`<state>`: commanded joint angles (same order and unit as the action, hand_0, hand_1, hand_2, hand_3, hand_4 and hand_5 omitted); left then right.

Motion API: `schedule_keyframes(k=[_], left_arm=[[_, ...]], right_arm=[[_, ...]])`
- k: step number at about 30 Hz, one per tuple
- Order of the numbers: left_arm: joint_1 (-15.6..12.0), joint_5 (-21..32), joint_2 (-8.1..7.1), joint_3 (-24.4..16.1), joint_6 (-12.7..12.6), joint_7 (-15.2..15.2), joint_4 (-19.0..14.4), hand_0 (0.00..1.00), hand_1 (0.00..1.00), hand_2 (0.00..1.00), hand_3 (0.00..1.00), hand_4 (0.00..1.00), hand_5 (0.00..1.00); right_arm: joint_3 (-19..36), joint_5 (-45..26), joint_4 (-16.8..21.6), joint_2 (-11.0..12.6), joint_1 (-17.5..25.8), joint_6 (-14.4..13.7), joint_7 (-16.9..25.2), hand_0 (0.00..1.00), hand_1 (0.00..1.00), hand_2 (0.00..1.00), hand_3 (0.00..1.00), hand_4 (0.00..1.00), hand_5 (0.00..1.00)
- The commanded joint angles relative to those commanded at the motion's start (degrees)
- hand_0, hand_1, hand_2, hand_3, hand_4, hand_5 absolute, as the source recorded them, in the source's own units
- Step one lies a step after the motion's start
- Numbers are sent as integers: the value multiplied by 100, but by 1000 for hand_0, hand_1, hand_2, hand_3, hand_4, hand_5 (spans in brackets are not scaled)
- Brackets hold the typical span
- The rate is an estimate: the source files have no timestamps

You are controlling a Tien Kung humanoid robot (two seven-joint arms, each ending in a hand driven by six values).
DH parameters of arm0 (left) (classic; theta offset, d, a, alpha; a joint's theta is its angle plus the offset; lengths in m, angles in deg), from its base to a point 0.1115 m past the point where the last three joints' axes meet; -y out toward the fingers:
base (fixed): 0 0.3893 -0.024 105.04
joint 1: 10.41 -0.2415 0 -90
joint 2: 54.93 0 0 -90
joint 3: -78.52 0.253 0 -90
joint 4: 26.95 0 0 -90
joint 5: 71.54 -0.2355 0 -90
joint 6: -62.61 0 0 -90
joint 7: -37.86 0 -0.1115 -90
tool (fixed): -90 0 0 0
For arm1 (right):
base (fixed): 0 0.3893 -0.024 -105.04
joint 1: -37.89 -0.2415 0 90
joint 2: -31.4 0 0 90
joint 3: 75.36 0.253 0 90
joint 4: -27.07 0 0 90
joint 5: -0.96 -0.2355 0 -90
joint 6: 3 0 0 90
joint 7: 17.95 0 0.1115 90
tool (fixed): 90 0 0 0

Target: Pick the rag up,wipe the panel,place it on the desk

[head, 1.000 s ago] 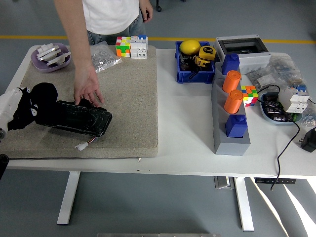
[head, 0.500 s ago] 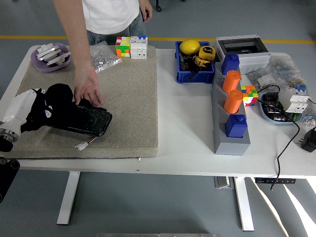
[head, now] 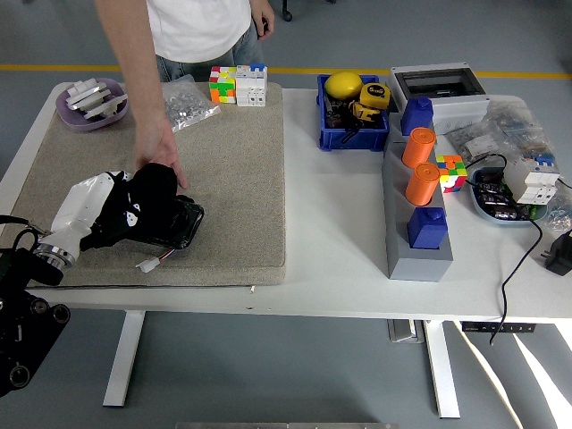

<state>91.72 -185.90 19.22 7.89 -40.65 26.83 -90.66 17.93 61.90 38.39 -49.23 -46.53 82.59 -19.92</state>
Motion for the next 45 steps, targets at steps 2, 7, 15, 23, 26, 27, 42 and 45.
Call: schedule_keyframes(k=[2,7,15,23,26,27,42,45], left_arm=[[16,52,-18,196,-5,2,-114,266,193,592,364,2,2],[59,132,-22,567,-10,7,-301,264,191,586,364,4,2],[77,153,-18,778,-14,15,-437,264,190,581,365,7,2],[36,194,2,606,-32,-3,-424,264,187,575,365,4,2],[9,197,31,480,-54,-26,-349,264,187,575,365,4,2],[2,202,40,438,-65,-40,-315,264,187,575,365,4,2],[78,346,-77,-127,-223,-380,498,256,179,554,366,7,2],[112,372,-140,-272,-221,-439,691,256,179,554,366,7,2]], right_arm=[[12,0,0,1,-2,-1,1,771,643,678,562,962,467],[44,20,1,4,-9,1,-1,771,642,678,562,963,466],[54,14,-5,11,0,1,-3,771,640,678,562,963,466],[52,15,4,-4,-22,-8,-2,770,635,677,562,964,468],[49,11,10,-1,-25,-10,-2,770,635,677,562,964,468],[55,14,8,-1,-24,-10,-3,770,635,677,562,964,468],[20,-42,-12,7,-42,22,-24,770,635,677,563,966,469],[1,-51,-19,5,-47,29,-29,770,635,677,563,966,469]])
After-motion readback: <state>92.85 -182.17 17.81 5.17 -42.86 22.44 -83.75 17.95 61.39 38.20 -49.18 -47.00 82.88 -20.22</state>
